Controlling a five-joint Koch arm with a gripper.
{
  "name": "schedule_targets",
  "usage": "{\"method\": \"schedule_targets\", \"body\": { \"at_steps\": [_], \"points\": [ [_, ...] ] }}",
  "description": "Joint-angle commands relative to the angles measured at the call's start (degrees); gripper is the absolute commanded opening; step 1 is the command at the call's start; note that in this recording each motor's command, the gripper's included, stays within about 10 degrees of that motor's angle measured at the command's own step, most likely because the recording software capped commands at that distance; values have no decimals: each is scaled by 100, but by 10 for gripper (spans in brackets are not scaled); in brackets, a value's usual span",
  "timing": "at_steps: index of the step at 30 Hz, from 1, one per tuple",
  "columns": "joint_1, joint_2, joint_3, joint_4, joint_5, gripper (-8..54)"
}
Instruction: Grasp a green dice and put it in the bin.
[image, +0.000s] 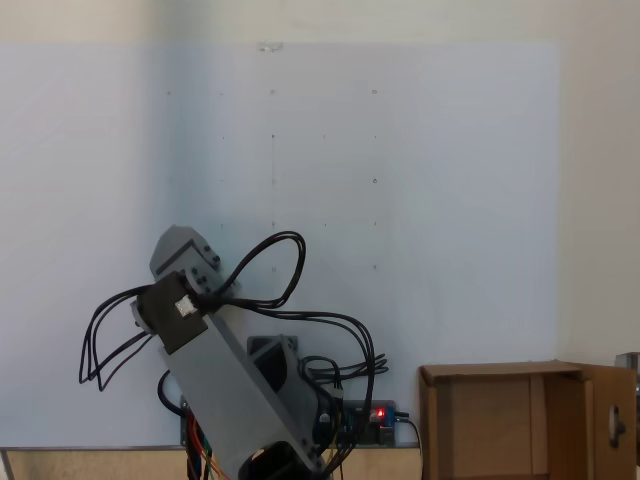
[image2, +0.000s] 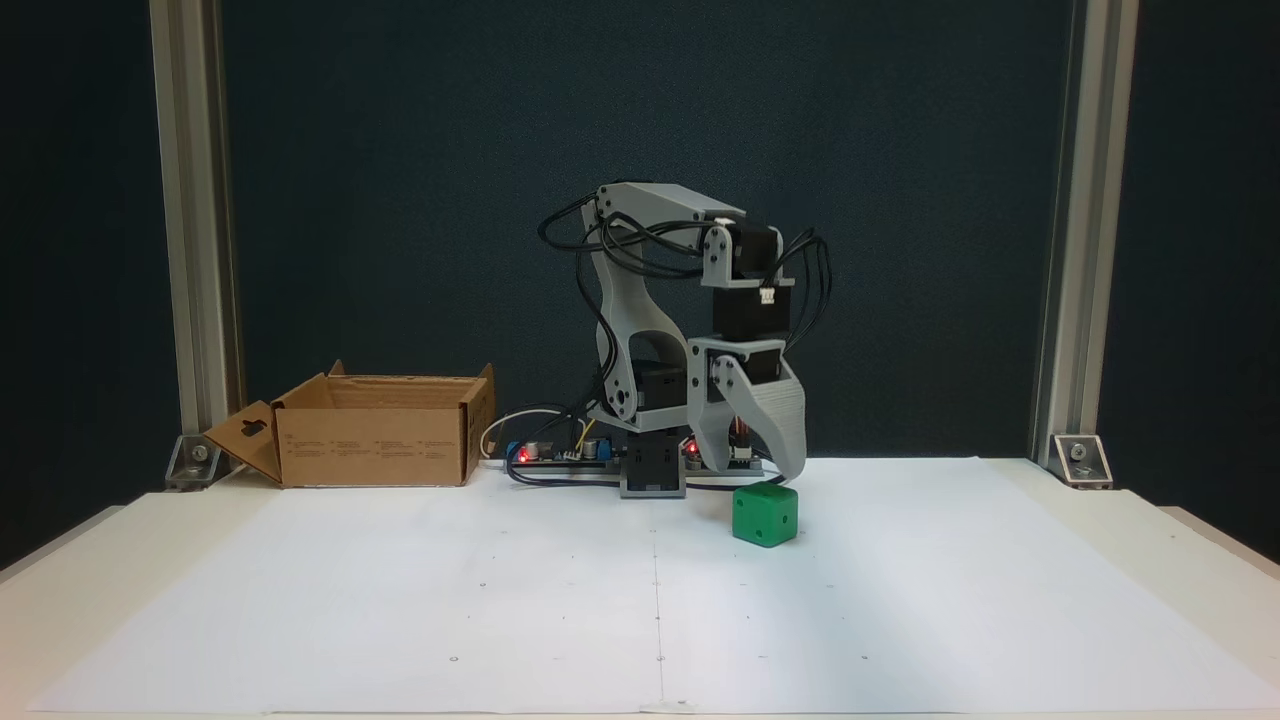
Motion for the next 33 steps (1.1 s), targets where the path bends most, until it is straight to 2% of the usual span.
{"method": "schedule_targets", "body": {
  "at_steps": [1,33],
  "points": [
    [0,26,-88,-18,-88,423],
    [-185,-123,308,-782,325,414]
  ]
}}
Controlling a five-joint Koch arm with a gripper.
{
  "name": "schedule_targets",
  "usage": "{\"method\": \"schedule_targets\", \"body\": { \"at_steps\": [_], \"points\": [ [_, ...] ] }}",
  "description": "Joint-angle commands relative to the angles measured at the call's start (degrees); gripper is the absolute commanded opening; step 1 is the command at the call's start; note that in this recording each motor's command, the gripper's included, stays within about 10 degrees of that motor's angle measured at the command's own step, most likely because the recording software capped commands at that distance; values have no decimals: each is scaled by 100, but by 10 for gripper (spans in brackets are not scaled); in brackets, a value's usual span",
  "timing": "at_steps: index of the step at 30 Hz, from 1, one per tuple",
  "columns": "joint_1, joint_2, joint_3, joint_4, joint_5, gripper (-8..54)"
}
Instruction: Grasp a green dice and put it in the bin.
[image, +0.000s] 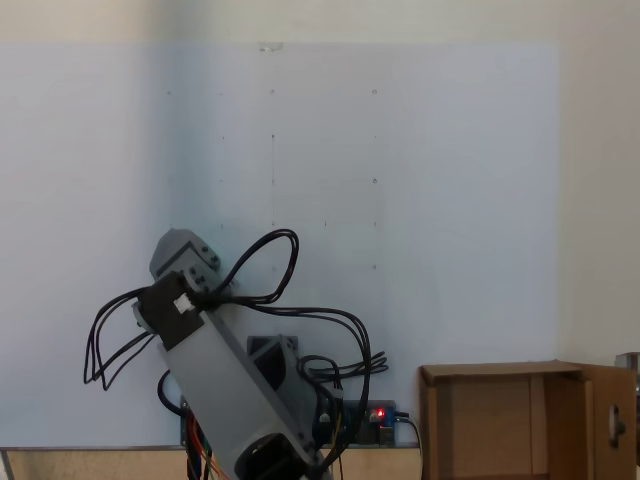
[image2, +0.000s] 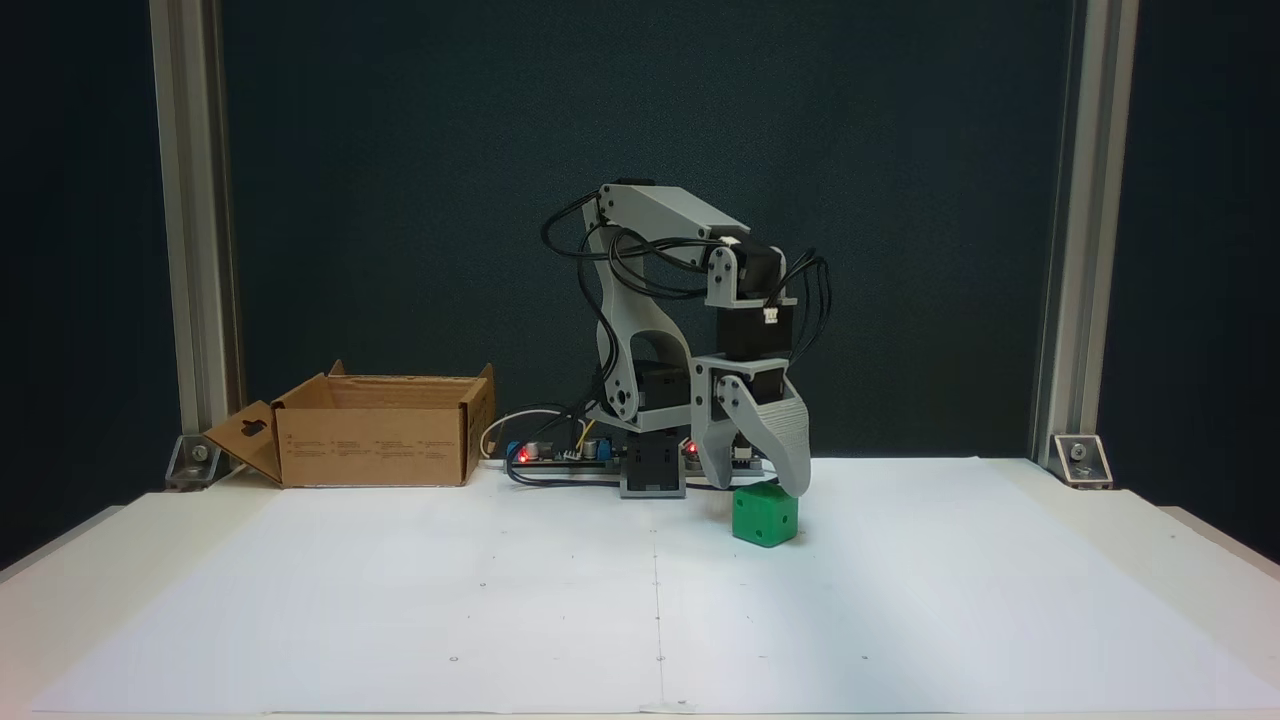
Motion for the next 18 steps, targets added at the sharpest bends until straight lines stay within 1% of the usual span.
{"method": "schedule_targets", "body": {
  "at_steps": [1,18],
  "points": [
    [0,26,-88,-97,325,414],
    [-35,0,9,-132,466,412]
  ]
}}
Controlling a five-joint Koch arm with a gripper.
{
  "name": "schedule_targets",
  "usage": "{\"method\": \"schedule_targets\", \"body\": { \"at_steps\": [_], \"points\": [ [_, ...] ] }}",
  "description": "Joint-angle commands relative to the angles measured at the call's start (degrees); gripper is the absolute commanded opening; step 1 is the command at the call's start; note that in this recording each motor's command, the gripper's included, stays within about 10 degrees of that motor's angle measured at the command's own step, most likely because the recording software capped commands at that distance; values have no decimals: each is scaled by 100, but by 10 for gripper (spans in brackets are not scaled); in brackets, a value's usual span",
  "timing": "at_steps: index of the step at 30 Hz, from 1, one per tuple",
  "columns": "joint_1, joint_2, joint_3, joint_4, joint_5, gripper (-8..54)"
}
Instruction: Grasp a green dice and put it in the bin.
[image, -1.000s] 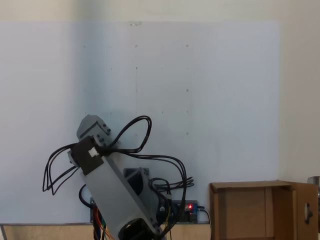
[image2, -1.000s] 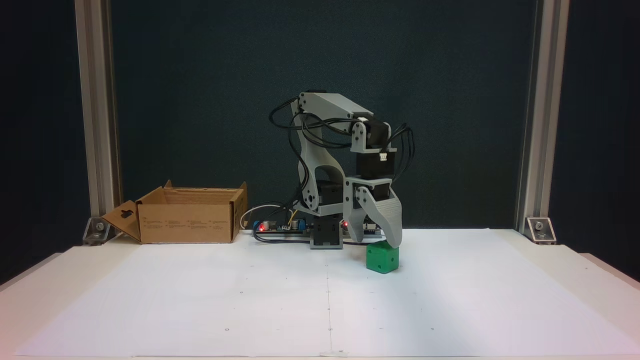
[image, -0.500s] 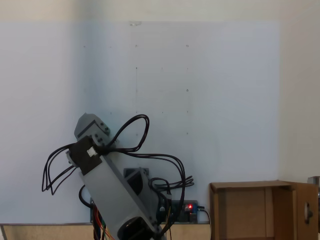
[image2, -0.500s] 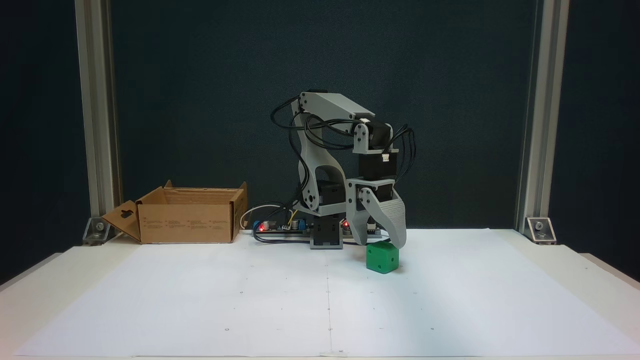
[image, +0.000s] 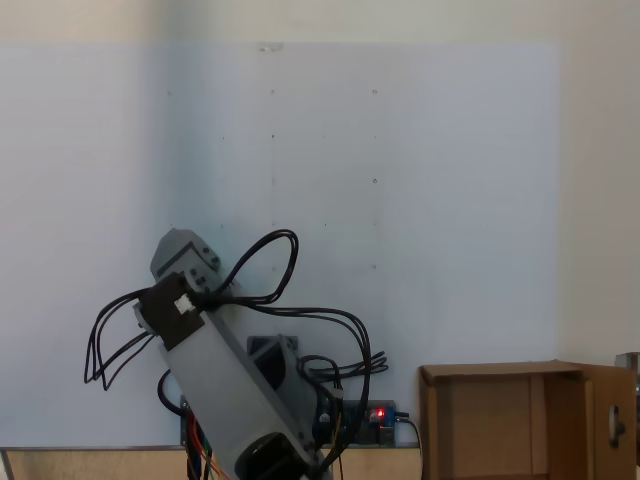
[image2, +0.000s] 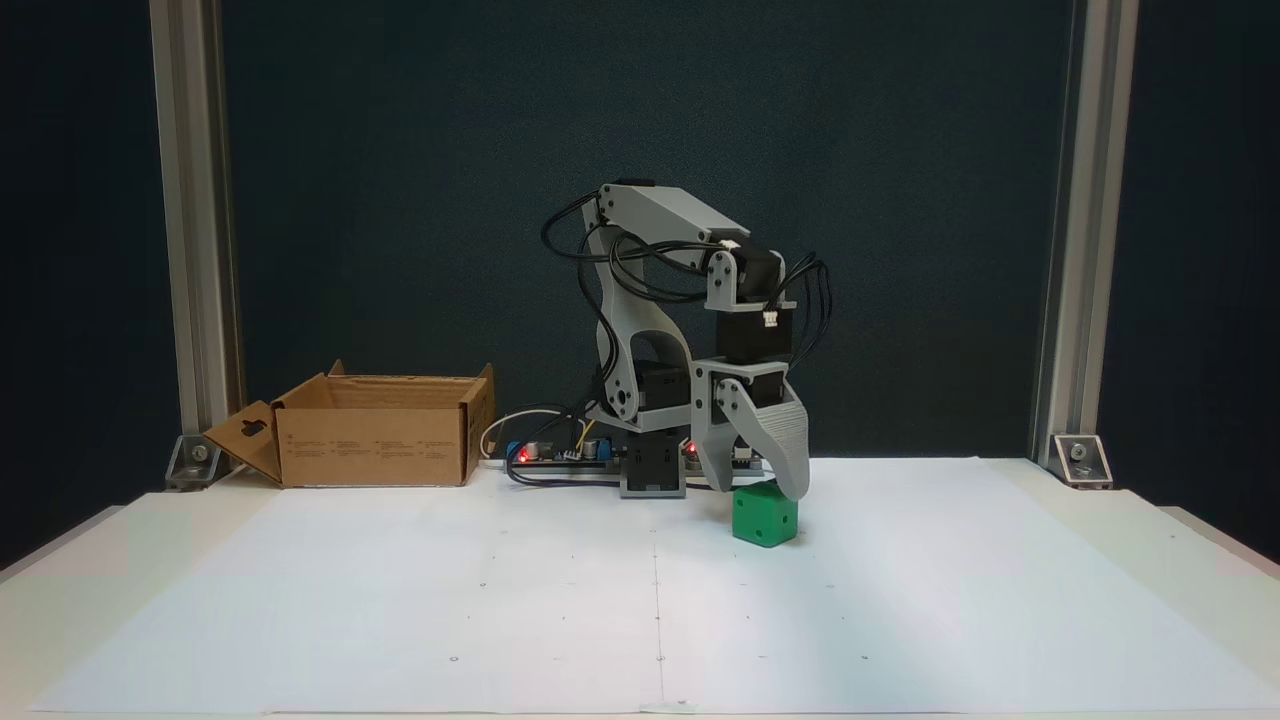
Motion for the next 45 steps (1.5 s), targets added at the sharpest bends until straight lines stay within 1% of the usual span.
{"method": "schedule_targets", "body": {
  "at_steps": [1,13,17,21,24,26,28,30,38,45],
  "points": [
    [-9,-35,-105,-79,343,412],
    [-9,-404,211,-510,360,412],
    [-9,-431,369,-642,360,396],
    [-9,-448,448,-650,369,358],
    [-9,-501,483,-659,378,319],
    [-9,-501,510,-668,422,263],
    [-18,-501,536,-677,501,183],
    [-26,-492,606,-800,554,119],
    [-70,-431,642,-844,668,116],
    [18,510,316,-738,606,116]
  ]
}}
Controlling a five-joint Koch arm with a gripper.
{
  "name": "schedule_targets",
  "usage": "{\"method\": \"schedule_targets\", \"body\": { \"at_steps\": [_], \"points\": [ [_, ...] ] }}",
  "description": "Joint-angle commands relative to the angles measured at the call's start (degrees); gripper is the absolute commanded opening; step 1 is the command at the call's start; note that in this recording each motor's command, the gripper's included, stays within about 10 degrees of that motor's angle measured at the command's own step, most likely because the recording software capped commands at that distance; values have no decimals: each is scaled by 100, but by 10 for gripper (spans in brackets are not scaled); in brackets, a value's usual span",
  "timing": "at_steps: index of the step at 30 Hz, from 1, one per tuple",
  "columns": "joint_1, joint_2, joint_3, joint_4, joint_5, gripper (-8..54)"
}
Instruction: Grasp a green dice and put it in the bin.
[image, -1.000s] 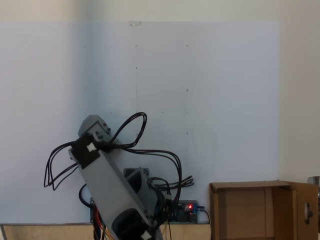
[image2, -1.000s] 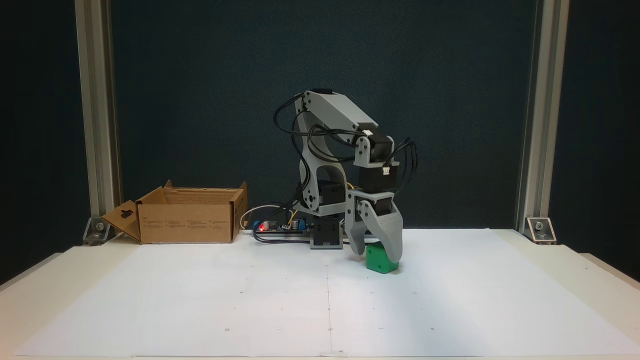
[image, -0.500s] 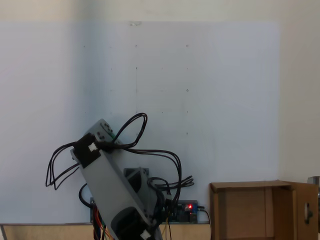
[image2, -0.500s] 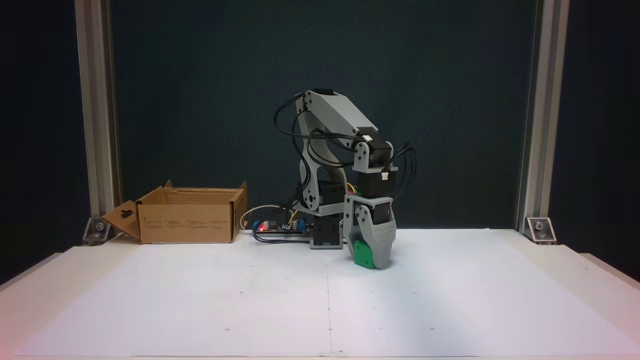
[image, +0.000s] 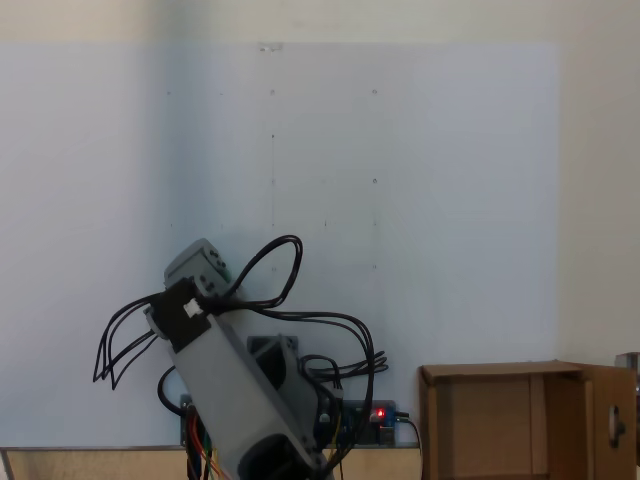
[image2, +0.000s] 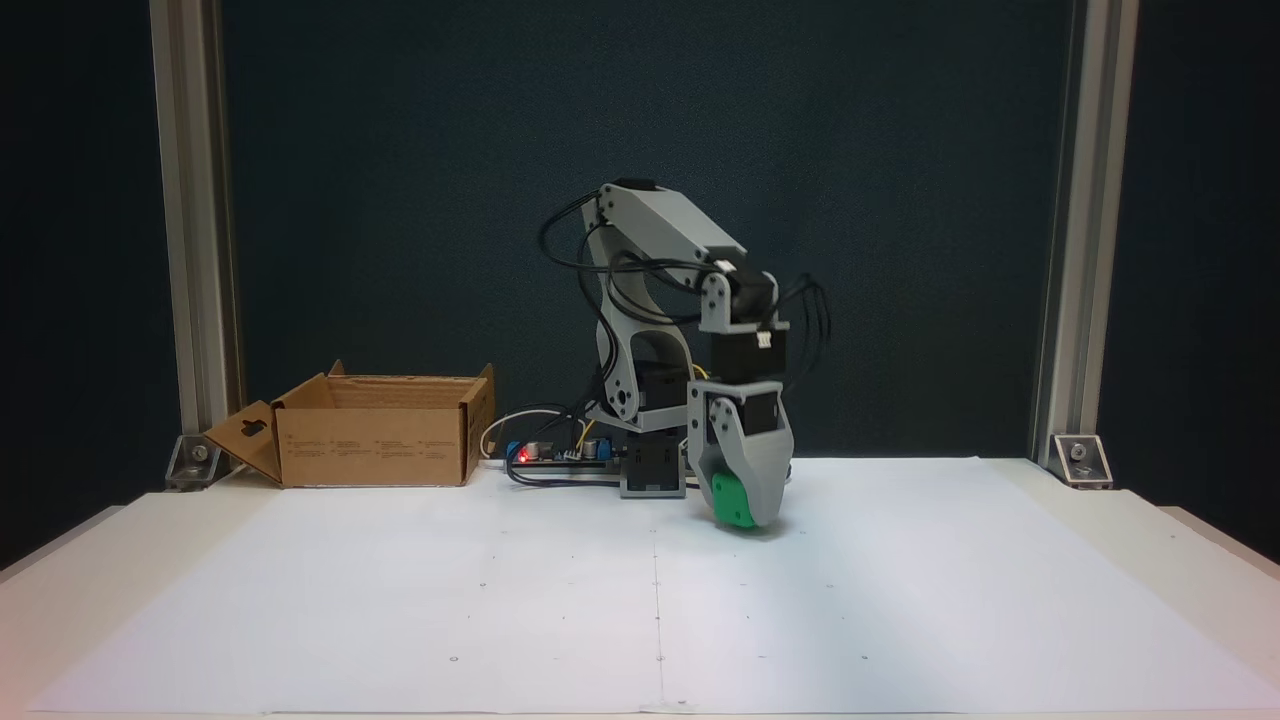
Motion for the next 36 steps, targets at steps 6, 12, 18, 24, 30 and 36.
{"method": "schedule_targets", "body": {
  "at_steps": [6,12,18,24,30,36],
  "points": [
    [439,545,-1477,694,202,116],
    [1266,527,-3015,1169,-325,116],
    [2057,378,-4465,1872,-940,116],
    [3357,272,-5405,2171,-1582,116],
    [5115,211,-6196,2522,-1626,116],
    [7277,0,-6478,2672,-1907,116]
  ]
}}
